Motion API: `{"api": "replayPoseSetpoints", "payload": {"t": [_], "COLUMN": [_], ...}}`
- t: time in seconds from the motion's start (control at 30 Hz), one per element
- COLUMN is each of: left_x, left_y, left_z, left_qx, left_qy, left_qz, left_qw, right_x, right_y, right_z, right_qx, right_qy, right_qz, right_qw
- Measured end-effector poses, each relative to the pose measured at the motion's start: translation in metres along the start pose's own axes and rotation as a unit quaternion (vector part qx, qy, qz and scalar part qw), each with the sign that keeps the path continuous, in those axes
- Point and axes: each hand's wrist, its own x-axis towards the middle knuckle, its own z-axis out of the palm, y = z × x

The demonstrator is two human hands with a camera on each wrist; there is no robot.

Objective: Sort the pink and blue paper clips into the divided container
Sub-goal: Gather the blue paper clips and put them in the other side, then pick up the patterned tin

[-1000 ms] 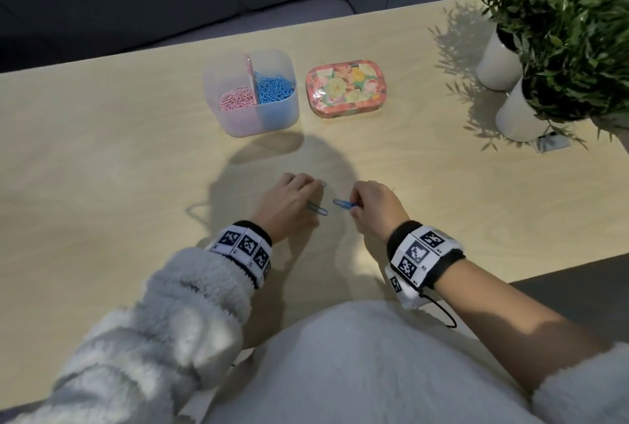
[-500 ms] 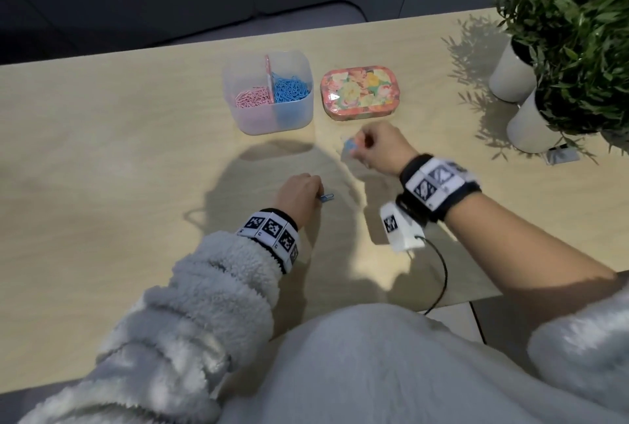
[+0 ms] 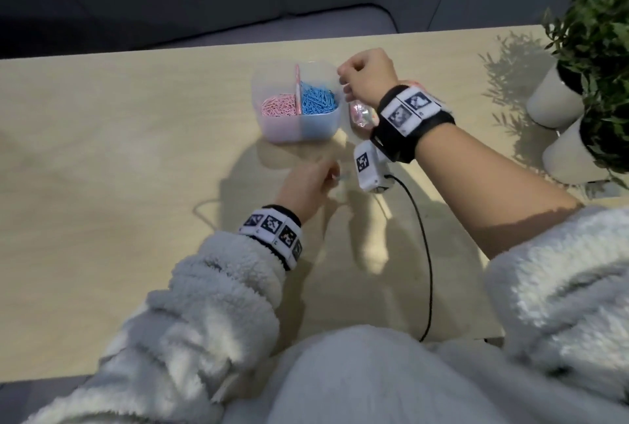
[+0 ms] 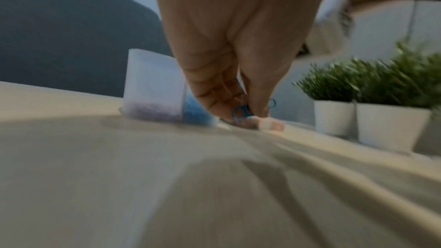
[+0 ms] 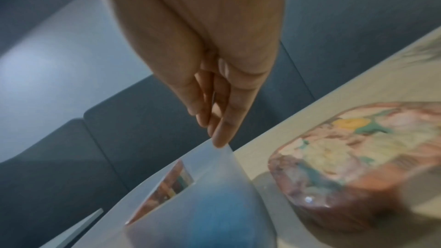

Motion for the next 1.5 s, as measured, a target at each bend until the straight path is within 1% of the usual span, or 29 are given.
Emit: {"api": "replayPoseSetpoints", "payload": {"t": [0.07, 0.13, 0.2, 0.23, 0.33, 0.4, 0.43, 0.47, 0.5, 0.57, 0.6, 0.67, 0.7, 0.77, 0.8, 0.87, 0.93, 0.97, 1.0, 1.03, 1.1, 1.17, 1.23, 1.27, 1.3, 1.37, 1.4, 1.43, 1.5], "left_x": [0.025, 0.054, 0.081, 0.092, 0.107, 0.107, 0.105, 0.101, 0.097, 0.086, 0.081, 0.072, 0.069, 0.066, 0.064, 0.061, 0.059, 0.059, 0.058, 0.058, 0.055, 0.054, 0.059, 0.061, 0.065, 0.070, 0.073, 0.079, 0.083], "left_y": [0.002, 0.003, 0.002, 0.001, -0.004, -0.015, -0.024, -0.034, -0.045, -0.064, -0.071, -0.077, -0.079, -0.080, -0.078, -0.077, -0.074, -0.073, -0.071, -0.068, -0.060, -0.059, -0.068, -0.069, -0.072, -0.062, -0.055, -0.054, -0.048], "left_z": [-0.019, -0.036, -0.049, -0.053, -0.060, -0.064, -0.065, -0.066, -0.066, -0.061, -0.058, -0.052, -0.050, -0.046, -0.045, -0.042, -0.037, -0.035, -0.034, -0.033, -0.036, -0.040, -0.045, -0.049, -0.051, -0.057, -0.060, -0.059, -0.059], "left_qx": [-0.009, 0.006, 0.033, 0.057, 0.104, 0.127, 0.132, 0.123, 0.100, 0.006, -0.045, -0.121, -0.142, -0.166, -0.174, -0.178, -0.178, -0.182, -0.189, -0.196, -0.227, -0.304, -0.377, -0.399, -0.407, -0.393, -0.382, -0.373, -0.356], "left_qy": [0.067, 0.114, 0.120, 0.115, 0.128, 0.190, 0.229, 0.252, 0.251, 0.212, 0.194, 0.199, 0.208, 0.220, 0.220, 0.210, 0.200, 0.198, 0.196, 0.192, 0.184, 0.197, 0.210, 0.201, 0.187, 0.168, 0.166, 0.174, 0.194], "left_qz": [0.005, -0.002, -0.032, -0.042, -0.039, -0.057, -0.080, -0.111, -0.144, -0.183, -0.187, -0.176, -0.171, -0.168, -0.165, -0.152, -0.143, -0.140, -0.140, -0.140, -0.152, -0.183, -0.225, -0.252, -0.261, -0.228, -0.213, -0.199, -0.207], "left_qw": [0.998, 0.993, 0.992, 0.991, 0.986, 0.972, 0.961, 0.953, 0.952, 0.960, 0.962, 0.957, 0.953, 0.946, 0.945, 0.949, 0.953, 0.953, 0.952, 0.951, 0.944, 0.914, 0.873, 0.858, 0.855, 0.875, 0.884, 0.889, 0.891], "right_x": [0.000, -0.002, -0.005, -0.005, -0.004, 0.001, 0.004, 0.005, 0.007, 0.010, 0.010, 0.008, 0.007, 0.001, -0.003, -0.011, -0.021, -0.024, -0.028, -0.032, -0.038, -0.041, -0.042, -0.040, -0.039, -0.034, -0.032, -0.030, -0.026], "right_y": [0.022, 0.050, 0.076, 0.086, 0.108, 0.115, 0.118, 0.115, 0.115, 0.114, 0.113, 0.108, 0.105, 0.092, 0.083, 0.065, 0.046, 0.039, 0.029, 0.020, 0.007, 0.005, 0.005, 0.006, 0.006, 0.009, 0.010, 0.011, 0.010], "right_z": [-0.016, -0.034, -0.049, -0.054, -0.061, -0.060, -0.059, -0.058, -0.056, -0.051, -0.048, -0.044, -0.043, -0.047, -0.051, -0.057, -0.057, -0.052, -0.043, -0.032, -0.007, 0.013, 0.024, 0.026, 0.026, 0.027, 0.027, 0.026, 0.029], "right_qx": [-0.024, -0.073, -0.128, -0.167, -0.241, -0.252, -0.254, -0.252, -0.246, -0.215, -0.186, -0.073, -0.008, 0.069, 0.085, 0.112, 0.158, 0.186, 0.215, 0.243, 0.280, 0.272, 0.221, 0.180, 0.128, 0.035, 0.030, 0.053, 0.111], "right_qy": [0.040, 0.081, 0.114, 0.119, 0.080, 0.049, 0.038, 0.034, 0.041, 0.059, 0.067, 0.079, 0.086, 0.120, 0.143, 0.192, 0.219, 0.211, 0.186, 0.153, 0.092, 0.059, 0.058, 0.065, 0.067, 0.080, 0.083, 0.086, 0.092], "right_qz": [0.002, 0.039, 0.085, 0.100, 0.153, 0.193, 0.202, 0.206, 0.201, 0.189, 0.185, 0.186, 0.191, 0.178, 0.159, 0.092, 0.030, 0.006, 0.001, 0.004, 0.039, 0.067, 0.059, 0.052, 0.045, 0.052, 0.063, 0.070, 0.069], "right_qw": [0.999, 0.993, 0.981, 0.974, 0.955, 0.947, 0.945, 0.945, 0.947, 0.956, 0.963, 0.977, 0.978, 0.974, 0.973, 0.971, 0.962, 0.960, 0.959, 0.958, 0.955, 0.958, 0.972, 0.980, 0.988, 0.995, 0.994, 0.992, 0.987]}}
